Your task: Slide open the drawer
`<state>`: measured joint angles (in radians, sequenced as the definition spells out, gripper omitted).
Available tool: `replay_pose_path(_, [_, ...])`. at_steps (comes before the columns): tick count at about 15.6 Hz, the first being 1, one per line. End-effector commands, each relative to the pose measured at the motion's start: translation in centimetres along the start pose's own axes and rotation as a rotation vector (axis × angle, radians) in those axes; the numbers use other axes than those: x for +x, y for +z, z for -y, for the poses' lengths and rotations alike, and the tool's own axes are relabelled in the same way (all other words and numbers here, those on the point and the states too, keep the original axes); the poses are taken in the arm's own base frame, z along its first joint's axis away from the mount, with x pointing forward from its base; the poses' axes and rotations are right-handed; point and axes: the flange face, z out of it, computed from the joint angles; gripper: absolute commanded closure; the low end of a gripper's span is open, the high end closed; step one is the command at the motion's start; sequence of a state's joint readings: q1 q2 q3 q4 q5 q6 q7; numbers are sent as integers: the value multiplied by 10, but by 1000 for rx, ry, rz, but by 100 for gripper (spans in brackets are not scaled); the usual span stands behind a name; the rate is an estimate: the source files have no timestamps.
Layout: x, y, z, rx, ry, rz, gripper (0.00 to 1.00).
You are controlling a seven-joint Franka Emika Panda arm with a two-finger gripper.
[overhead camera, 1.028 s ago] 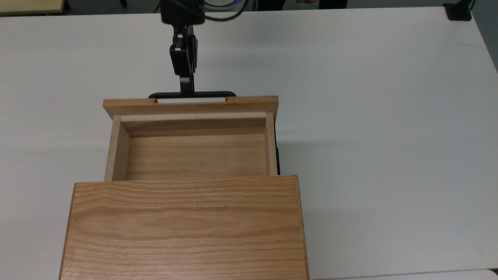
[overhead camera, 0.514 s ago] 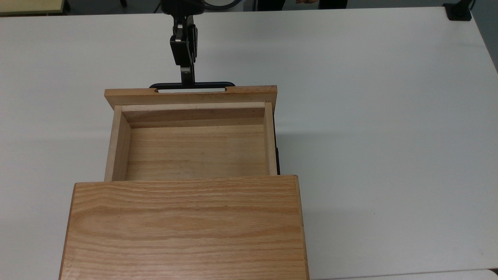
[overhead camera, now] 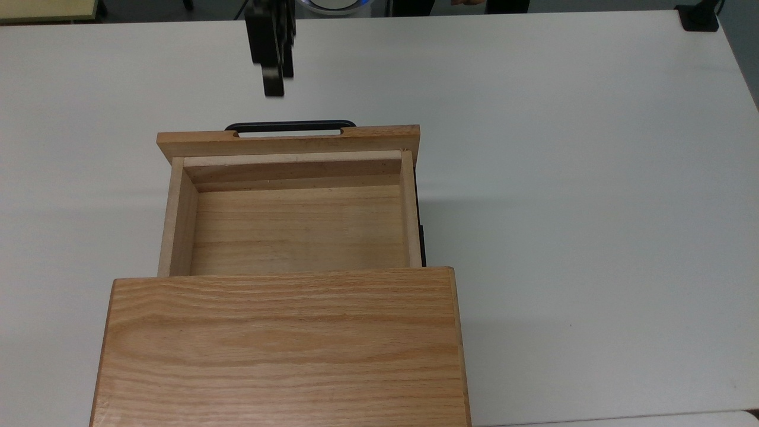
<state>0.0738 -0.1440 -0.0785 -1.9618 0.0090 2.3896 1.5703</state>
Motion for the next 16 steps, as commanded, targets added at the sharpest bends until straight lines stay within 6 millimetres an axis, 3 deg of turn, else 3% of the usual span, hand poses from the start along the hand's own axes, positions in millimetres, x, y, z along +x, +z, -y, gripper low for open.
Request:
replay_pose_path(1, [2, -35, 14, -69, -64, -7, 0])
replay_pose_path(5, [-2, -42, 10, -176, -287, 19, 0])
replay_pose_path(10, [-6, -48, -10, -402, -825, 165, 0])
replay_pose_path(14, [-7, -59, -19, -511, -1106, 231, 0])
replay_pose_path(16, [-22, -59, -25, -595, -1258, 205, 0])
